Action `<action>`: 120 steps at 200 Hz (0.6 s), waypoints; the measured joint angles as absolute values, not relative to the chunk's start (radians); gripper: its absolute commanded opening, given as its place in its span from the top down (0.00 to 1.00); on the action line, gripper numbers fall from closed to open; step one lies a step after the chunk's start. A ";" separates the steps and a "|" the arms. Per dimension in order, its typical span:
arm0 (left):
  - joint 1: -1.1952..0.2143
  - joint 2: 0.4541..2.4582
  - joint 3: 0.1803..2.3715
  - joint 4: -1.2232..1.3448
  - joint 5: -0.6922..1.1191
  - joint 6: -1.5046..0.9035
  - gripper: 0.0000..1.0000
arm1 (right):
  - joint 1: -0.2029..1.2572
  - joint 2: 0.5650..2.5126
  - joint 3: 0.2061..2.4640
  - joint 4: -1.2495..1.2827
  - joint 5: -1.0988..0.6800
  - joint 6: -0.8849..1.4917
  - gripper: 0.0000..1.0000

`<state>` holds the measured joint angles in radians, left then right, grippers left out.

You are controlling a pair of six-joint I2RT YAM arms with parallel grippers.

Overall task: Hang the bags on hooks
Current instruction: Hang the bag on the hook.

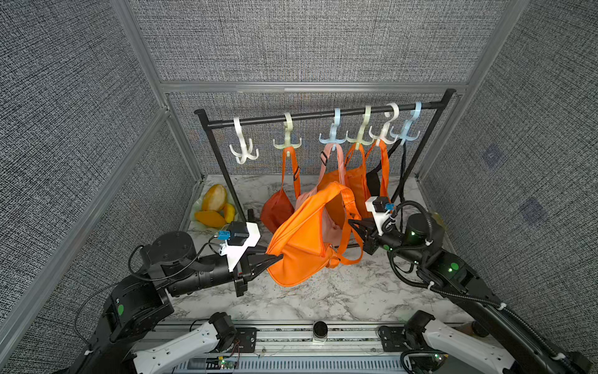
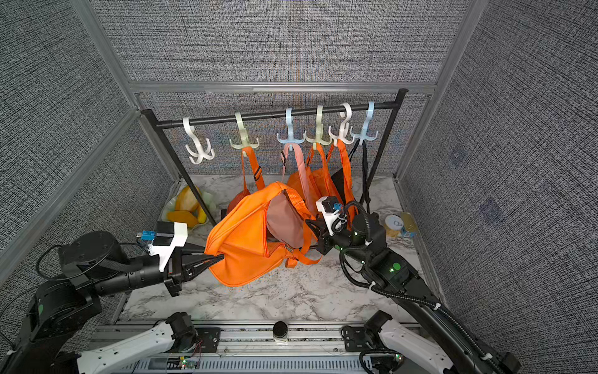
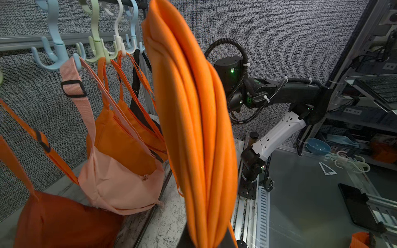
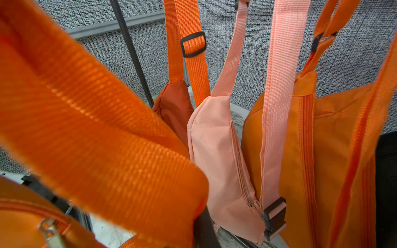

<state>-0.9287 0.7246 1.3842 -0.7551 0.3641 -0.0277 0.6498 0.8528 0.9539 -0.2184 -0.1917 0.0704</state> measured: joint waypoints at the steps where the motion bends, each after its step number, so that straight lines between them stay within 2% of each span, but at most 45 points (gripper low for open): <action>1: -0.929 0.725 1.384 -0.755 0.363 -0.028 1.00 | 0.650 0.853 0.954 -0.219 -0.192 0.070 1.00; 53: -0.929 0.694 1.354 -0.727 0.334 -0.040 1.00 | 0.650 0.897 0.974 -0.208 -0.215 0.074 1.00; 75: -0.929 0.683 1.342 -0.712 0.314 -0.054 1.00 | 0.650 0.927 0.984 -0.195 -0.213 0.086 0.54; 87: -0.929 0.680 1.341 -0.706 0.313 -0.057 1.00 | 0.651 0.939 0.987 -0.190 -0.206 0.085 0.35; 99: -0.929 0.679 1.341 -0.704 0.313 -0.058 1.00 | 0.651 0.940 0.987 -0.190 -0.202 0.088 0.28; 120: -0.929 0.679 1.342 -0.705 0.312 -0.060 1.00 | 0.654 0.927 0.974 -0.179 -0.198 0.098 0.23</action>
<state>-0.9287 0.6788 1.3422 -0.7052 0.3122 -0.0605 0.6537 0.9272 0.9741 -0.1791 -0.1982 0.0982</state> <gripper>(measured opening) 0.103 0.755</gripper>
